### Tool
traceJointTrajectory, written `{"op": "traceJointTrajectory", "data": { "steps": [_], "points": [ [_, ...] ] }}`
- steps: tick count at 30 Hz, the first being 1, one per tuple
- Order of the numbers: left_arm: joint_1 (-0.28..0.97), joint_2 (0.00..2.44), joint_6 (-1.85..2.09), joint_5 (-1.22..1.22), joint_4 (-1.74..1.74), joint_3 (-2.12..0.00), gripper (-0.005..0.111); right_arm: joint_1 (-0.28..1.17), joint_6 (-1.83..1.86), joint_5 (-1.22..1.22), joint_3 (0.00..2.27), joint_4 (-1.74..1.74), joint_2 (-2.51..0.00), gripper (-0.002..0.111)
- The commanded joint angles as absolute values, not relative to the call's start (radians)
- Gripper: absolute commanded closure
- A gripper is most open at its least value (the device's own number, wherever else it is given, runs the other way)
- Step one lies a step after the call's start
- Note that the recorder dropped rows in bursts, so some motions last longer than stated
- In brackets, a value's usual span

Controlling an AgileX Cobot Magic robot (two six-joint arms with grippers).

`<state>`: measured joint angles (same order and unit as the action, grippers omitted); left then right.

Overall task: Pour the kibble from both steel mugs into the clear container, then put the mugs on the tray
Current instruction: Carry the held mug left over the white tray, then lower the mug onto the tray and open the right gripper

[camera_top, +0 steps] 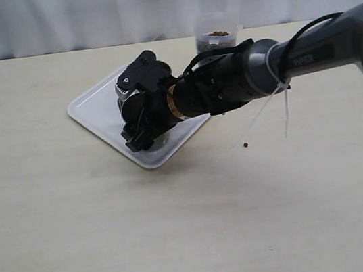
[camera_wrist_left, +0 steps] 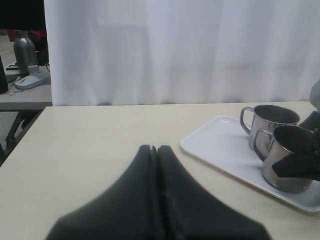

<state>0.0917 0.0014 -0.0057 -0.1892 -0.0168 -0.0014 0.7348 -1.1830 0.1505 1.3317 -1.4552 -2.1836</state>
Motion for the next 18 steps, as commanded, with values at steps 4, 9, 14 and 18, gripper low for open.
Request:
{"op": "traceJointTrajectory", "data": {
  "steps": [4,9,14,18],
  "points": [
    [0.095,0.0,-0.017,-0.188,-0.015,0.0,0.107,0.734,-1.198,0.144,1.339,-1.451,-2.174,0.039],
    [0.095,0.0,-0.017,-0.188,-0.015,0.0,0.107,0.734,-1.233,0.148,1.337,-1.451,-2.124,0.017],
    [0.095,0.0,-0.017,-0.188,-0.015,0.0,0.107,0.734,-1.305,0.142,1.295,-1.451,-1.985,0.012],
    [0.095,0.0,-0.017,-0.186,-0.015,0.0,0.107,0.734,-1.397,0.109,1.22,-1.451,-1.845,0.017]
  ]
}}
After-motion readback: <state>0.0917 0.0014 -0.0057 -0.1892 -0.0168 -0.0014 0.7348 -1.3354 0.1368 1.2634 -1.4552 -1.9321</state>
